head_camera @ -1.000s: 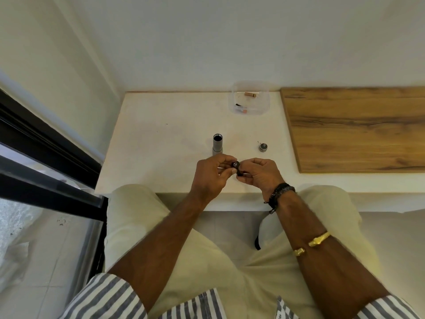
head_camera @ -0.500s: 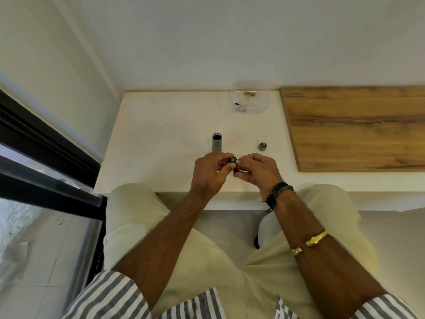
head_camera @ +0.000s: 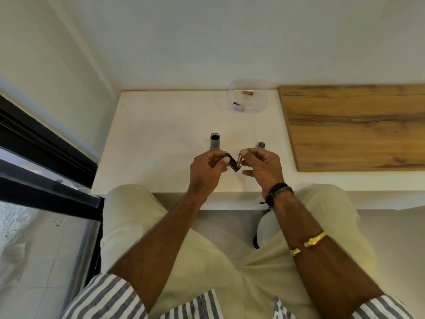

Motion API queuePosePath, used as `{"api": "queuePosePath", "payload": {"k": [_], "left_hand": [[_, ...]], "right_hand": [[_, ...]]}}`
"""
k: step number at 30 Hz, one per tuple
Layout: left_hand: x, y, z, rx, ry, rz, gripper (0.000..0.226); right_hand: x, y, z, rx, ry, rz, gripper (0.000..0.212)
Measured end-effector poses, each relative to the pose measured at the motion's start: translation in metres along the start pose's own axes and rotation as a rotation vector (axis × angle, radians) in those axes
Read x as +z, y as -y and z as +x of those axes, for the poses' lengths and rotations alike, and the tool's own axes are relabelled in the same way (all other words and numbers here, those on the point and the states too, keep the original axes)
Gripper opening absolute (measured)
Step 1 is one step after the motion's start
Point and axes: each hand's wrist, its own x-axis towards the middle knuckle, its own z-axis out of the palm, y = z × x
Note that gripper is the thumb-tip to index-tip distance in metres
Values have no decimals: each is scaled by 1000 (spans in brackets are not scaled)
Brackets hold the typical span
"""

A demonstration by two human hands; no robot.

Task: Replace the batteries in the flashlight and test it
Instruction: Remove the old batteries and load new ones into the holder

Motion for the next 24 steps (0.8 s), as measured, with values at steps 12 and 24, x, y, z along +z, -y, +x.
{"api": "queuePosePath", "payload": {"k": [12,24], "left_hand": [[-2,0,0,-604,74,-802,30],[-4,1,2,-470,210,-756,28]], "right_hand": [[-35,-6,46,50,-316,416,8],[-46,-29,78,-13,-523,-187,13]]}}
